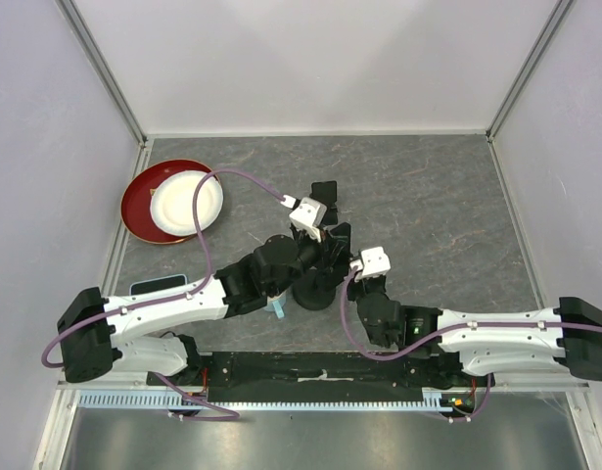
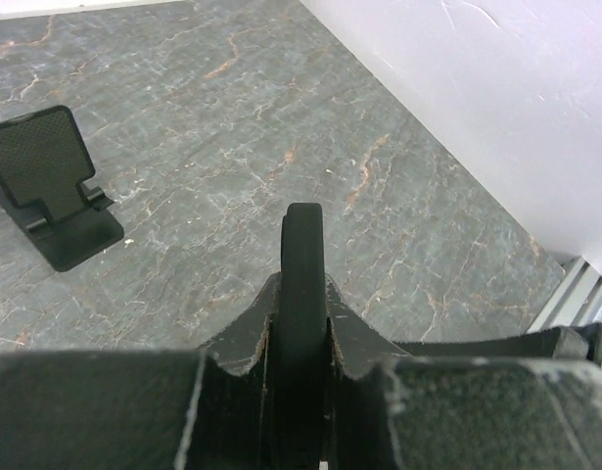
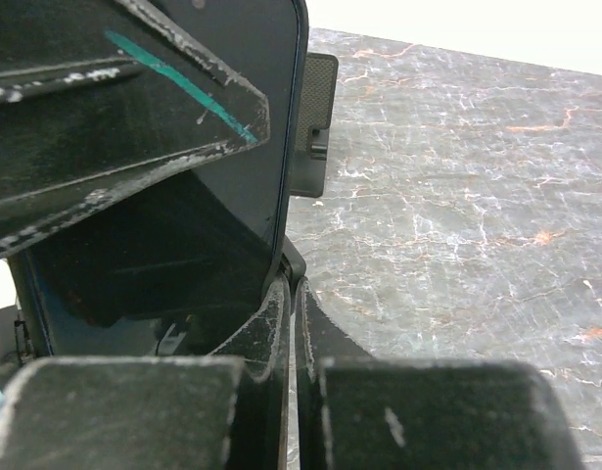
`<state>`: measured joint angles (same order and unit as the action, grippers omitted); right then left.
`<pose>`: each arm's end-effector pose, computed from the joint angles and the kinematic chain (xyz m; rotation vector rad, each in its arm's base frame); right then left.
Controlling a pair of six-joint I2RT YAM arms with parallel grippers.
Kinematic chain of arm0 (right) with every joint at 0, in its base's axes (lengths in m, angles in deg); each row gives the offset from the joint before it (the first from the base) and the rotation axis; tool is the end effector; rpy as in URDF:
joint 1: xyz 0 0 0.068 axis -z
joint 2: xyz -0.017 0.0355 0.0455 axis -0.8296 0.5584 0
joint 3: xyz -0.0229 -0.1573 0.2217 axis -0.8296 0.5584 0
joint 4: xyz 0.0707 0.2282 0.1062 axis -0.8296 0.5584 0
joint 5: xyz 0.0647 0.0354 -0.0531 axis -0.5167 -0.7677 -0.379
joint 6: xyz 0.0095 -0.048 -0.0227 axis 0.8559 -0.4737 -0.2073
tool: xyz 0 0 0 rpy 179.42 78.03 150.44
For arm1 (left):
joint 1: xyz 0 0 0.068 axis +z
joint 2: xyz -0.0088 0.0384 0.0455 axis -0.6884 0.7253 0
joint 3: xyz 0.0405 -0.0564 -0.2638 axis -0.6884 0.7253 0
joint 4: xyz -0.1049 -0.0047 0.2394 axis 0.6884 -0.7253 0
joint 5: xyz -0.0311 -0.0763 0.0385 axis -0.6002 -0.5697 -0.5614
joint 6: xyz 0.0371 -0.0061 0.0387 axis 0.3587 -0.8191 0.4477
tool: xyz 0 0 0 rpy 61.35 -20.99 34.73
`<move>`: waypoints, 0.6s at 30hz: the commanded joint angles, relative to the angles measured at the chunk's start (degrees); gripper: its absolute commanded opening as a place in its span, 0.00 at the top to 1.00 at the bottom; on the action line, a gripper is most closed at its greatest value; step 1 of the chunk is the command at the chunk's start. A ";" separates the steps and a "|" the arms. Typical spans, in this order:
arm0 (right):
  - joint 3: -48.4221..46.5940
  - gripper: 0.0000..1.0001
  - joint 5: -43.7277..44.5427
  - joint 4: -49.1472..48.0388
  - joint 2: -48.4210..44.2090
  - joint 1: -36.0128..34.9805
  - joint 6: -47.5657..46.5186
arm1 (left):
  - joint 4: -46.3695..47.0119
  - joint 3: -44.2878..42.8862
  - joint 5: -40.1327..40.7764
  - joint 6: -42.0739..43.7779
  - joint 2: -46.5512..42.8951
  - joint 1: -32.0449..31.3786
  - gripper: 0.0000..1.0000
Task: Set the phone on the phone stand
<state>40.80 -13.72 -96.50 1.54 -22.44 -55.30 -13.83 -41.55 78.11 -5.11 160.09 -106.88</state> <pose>0.0732 0.2001 0.2422 -0.2142 1.6661 0.1890 0.1429 -0.2567 0.3047 0.3806 1.7251 -0.7695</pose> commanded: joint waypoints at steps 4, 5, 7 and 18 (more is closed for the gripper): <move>-6.70 1.00 -10.42 6.19 2.50 -6.49 2.11 | -11.27 5.11 20.71 1.04 5.73 3.08 0.98; -6.97 1.00 -11.12 7.07 2.32 -6.49 2.47 | -10.83 5.55 19.67 2.18 5.65 3.08 0.98; -7.67 1.00 -12.17 7.87 1.45 -6.49 2.91 | -8.99 7.13 18.43 3.24 5.29 3.08 0.98; -9.00 0.58 -22.00 24.30 -14.95 -5.61 7.92 | -0.90 16.71 7.45 5.26 -2.87 3.08 0.98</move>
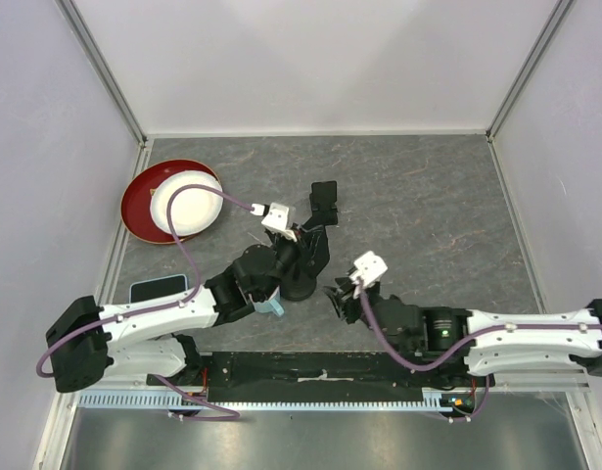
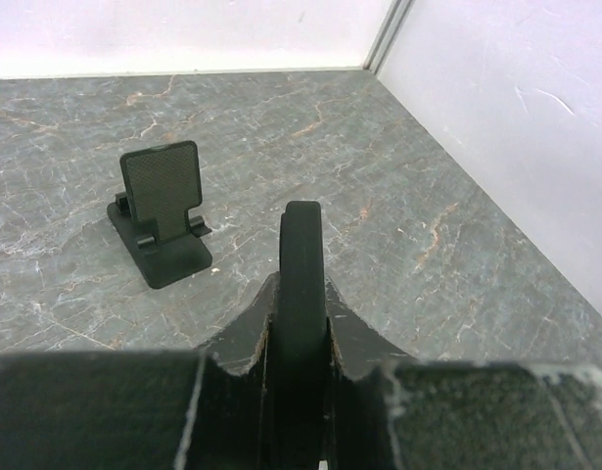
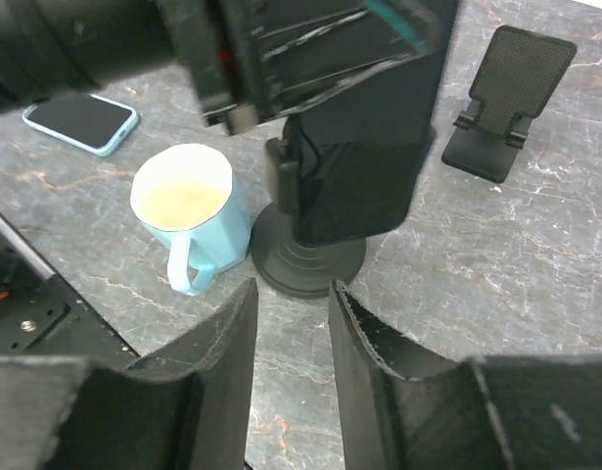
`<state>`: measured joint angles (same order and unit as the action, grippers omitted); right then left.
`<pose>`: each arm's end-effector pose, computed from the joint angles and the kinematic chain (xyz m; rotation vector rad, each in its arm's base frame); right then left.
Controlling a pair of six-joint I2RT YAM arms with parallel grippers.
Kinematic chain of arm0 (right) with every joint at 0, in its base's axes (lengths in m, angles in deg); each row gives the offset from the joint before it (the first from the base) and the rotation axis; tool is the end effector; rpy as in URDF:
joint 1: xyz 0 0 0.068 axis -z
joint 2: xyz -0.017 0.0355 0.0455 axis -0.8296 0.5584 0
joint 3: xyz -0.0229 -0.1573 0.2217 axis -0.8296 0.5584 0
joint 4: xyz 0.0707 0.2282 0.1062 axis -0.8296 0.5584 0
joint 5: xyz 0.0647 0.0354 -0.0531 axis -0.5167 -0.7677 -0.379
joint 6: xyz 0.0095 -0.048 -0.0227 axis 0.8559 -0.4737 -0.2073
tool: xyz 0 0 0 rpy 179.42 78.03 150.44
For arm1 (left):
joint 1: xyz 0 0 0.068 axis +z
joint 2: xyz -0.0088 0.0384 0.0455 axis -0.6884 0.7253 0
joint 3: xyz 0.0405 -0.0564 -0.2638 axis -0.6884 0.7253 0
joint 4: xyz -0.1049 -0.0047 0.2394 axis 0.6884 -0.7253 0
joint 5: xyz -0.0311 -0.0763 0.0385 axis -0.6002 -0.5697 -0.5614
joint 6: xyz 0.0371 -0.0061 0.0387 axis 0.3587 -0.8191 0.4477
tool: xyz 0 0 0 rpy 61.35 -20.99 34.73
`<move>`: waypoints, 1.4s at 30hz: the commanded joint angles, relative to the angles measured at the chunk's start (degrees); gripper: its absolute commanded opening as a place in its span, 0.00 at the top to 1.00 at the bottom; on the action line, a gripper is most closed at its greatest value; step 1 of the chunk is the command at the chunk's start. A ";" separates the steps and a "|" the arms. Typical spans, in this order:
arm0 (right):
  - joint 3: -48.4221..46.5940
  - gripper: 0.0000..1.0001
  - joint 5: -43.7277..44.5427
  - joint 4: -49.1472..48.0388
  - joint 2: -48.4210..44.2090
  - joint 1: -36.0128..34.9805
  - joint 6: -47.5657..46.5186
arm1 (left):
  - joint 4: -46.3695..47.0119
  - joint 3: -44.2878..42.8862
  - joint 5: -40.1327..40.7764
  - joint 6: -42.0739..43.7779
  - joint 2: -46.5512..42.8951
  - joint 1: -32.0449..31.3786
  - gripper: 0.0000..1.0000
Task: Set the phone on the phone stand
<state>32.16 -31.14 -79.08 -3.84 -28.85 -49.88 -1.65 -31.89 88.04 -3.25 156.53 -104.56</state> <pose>0.0440 0.2052 0.2812 -0.5076 1.7344 0.5367 0.1468 -0.2277 0.2845 0.1833 1.6306 -0.6423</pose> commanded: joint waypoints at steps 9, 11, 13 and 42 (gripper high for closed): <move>-1.76 0.50 -7.24 17.69 -17.18 4.75 4.08 | -9.99 5.05 -17.76 5.42 -4.32 0.76 0.98; -1.85 0.50 -8.03 18.31 -17.17 4.75 3.91 | -10.43 3.64 -21.90 6.39 -4.50 0.76 0.98; -1.68 0.49 -8.47 18.23 -17.52 4.83 3.90 | -10.87 1.09 -25.84 7.45 -4.59 0.76 0.98; 10.09 0.15 -29.55 1.38 -17.88 11.15 -1.81 | 9.87 5.12 -82.37 0.86 -5.64 14.21 0.98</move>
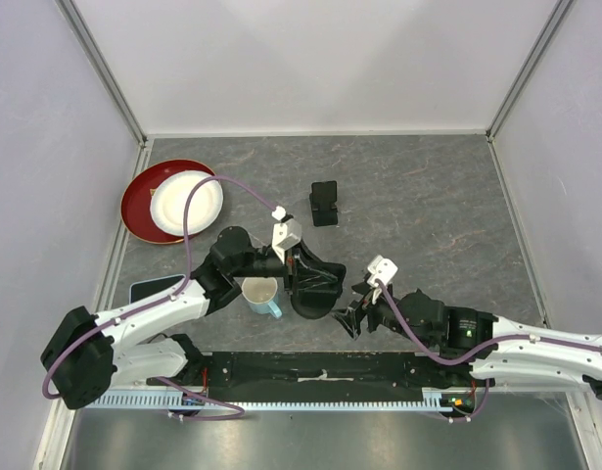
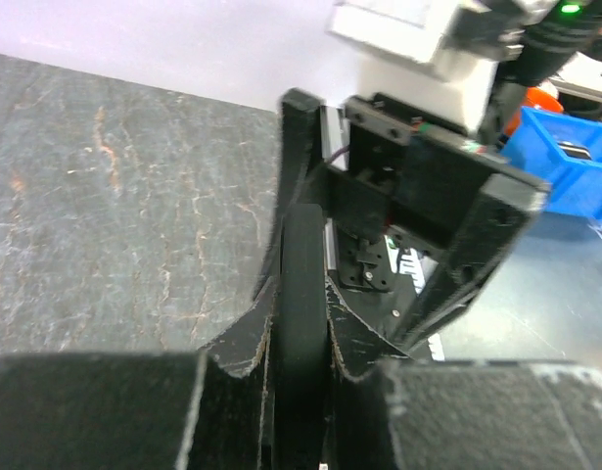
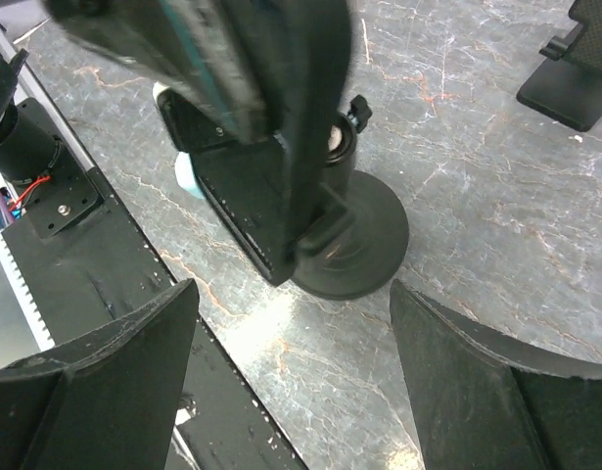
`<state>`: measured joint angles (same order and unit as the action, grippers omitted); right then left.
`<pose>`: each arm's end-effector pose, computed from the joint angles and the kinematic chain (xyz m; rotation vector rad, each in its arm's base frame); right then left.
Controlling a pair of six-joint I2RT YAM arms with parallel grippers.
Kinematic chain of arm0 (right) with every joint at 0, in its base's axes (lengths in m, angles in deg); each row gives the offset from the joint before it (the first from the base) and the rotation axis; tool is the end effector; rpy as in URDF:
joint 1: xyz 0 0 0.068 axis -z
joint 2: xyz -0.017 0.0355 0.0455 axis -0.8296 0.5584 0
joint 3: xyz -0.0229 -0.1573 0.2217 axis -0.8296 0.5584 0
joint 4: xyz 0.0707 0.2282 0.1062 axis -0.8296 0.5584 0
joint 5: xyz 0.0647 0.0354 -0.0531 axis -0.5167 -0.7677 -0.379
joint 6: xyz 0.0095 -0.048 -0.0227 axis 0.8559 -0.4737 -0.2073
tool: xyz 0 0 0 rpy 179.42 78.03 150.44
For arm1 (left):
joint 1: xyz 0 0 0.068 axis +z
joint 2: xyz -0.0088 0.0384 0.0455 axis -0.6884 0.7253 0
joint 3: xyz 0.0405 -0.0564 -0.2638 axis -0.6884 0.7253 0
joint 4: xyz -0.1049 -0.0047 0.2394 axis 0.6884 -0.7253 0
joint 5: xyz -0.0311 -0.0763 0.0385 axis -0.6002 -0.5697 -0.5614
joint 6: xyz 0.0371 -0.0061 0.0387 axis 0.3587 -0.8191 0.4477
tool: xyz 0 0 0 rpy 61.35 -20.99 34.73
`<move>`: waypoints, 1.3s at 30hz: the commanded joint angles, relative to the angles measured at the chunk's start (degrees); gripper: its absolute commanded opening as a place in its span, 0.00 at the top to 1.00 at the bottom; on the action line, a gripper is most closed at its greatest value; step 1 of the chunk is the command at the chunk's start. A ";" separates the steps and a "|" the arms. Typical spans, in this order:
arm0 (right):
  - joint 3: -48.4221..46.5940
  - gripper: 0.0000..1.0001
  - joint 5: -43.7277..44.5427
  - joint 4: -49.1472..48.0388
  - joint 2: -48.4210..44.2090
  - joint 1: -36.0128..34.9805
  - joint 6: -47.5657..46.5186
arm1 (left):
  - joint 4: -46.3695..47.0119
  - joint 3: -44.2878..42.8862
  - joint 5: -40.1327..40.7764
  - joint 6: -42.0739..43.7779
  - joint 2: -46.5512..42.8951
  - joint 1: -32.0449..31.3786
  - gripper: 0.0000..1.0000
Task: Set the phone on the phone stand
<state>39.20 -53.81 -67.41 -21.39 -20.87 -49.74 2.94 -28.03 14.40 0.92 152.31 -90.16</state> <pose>0.0494 0.1500 0.2656 -0.6979 1.8003 0.7499 0.1528 -0.1972 0.2871 1.0685 1.3407 -1.3809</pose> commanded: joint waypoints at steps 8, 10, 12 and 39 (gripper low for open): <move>8.08 0.21 -26.22 -22.10 2.57 15.93 -5.53 | 2.03 -0.24 -10.94 -1.38 -1.08 0.69 0.98; 7.55 0.23 -27.63 -23.24 4.41 16.10 -7.12 | 2.20 -0.59 -11.11 -1.47 -0.73 0.95 0.98; 7.11 0.25 -30.70 -24.72 5.73 16.45 -7.65 | 2.64 -0.59 -11.38 -1.82 -0.29 1.04 0.98; -5.18 1.00 15.09 -13.76 14.68 -2.24 0.59 | 7.56 -0.60 -0.93 2.22 8.06 1.21 0.98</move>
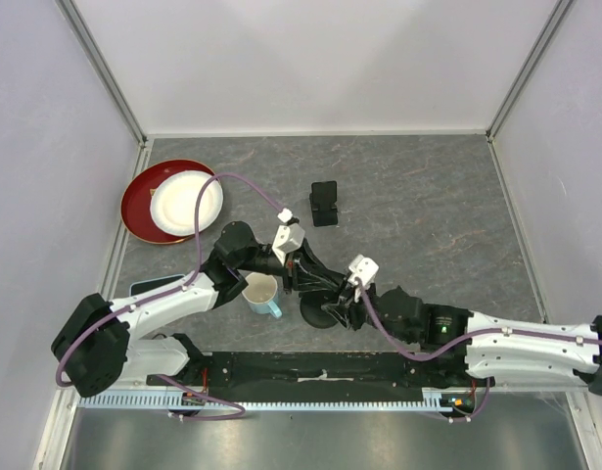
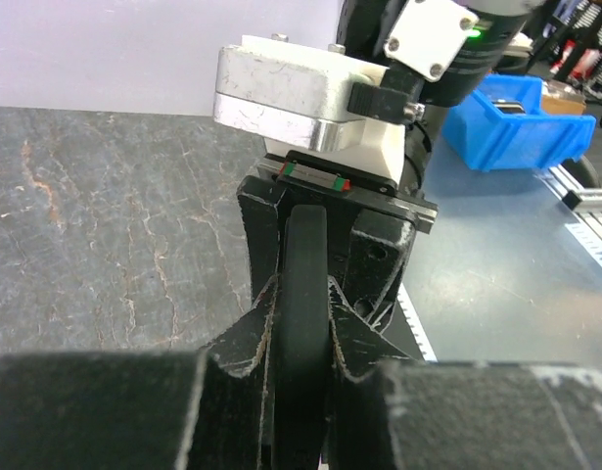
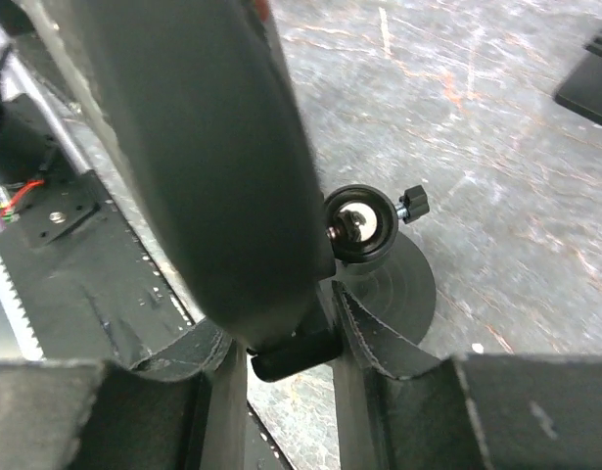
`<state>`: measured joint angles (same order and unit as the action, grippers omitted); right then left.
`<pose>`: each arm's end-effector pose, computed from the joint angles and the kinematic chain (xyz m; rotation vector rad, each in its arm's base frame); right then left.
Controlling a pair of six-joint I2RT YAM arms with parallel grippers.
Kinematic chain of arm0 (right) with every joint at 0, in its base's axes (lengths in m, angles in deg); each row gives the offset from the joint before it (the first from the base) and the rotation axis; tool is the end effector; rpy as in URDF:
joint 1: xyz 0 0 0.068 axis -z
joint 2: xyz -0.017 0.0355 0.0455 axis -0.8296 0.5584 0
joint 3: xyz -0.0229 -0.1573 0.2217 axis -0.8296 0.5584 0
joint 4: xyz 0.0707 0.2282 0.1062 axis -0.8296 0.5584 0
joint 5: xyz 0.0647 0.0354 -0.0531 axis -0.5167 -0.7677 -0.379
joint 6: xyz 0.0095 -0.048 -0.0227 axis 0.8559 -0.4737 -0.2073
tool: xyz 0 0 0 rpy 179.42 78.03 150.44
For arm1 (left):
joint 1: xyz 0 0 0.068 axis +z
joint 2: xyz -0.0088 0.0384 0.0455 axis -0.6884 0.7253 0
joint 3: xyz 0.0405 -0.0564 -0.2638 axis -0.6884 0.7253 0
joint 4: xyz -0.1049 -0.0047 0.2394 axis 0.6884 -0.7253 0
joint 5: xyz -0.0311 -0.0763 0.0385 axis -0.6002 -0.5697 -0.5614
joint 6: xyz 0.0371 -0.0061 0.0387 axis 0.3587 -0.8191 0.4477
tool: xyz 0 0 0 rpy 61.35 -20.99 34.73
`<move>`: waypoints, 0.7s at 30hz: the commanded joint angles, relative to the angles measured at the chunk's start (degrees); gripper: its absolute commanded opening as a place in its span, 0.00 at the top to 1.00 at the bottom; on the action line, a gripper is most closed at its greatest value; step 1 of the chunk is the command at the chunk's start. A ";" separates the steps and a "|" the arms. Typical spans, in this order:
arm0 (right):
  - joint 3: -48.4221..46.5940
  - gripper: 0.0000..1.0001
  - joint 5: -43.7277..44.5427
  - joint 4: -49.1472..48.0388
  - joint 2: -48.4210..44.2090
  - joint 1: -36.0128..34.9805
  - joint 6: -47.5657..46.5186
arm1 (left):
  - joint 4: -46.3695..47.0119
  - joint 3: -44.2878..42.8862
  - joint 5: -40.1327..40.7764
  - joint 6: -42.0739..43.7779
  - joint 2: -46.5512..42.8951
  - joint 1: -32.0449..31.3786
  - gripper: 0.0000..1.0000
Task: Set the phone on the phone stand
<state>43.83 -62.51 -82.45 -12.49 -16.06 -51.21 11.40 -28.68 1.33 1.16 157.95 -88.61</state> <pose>0.0659 0.1748 0.2396 -0.7428 1.7874 0.8229 0.1617 -0.2041 0.2817 1.2398 1.1912 -1.4983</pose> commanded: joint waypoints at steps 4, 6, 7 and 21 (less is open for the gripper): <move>-15.80 1.00 41.50 5.94 12.56 -16.02 7.86 | -0.81 0.50 15.49 3.39 2.51 -0.25 0.98; -16.60 1.00 41.01 4.90 14.68 -16.56 8.58 | -0.02 1.03 14.70 3.04 2.86 -0.25 0.98; -16.08 1.00 35.95 0.37 14.68 -16.56 4.84 | 0.68 1.21 14.35 2.43 2.95 -0.25 0.98; -8.25 0.17 -3.21 2.69 -7.55 2.94 3.48 | 14.77 5.69 9.52 -7.79 6.56 2.03 0.98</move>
<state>35.70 -57.55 -75.54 -15.55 -15.18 -47.82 27.51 -24.66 7.93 -5.33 162.56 -87.43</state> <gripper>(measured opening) 0.811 0.190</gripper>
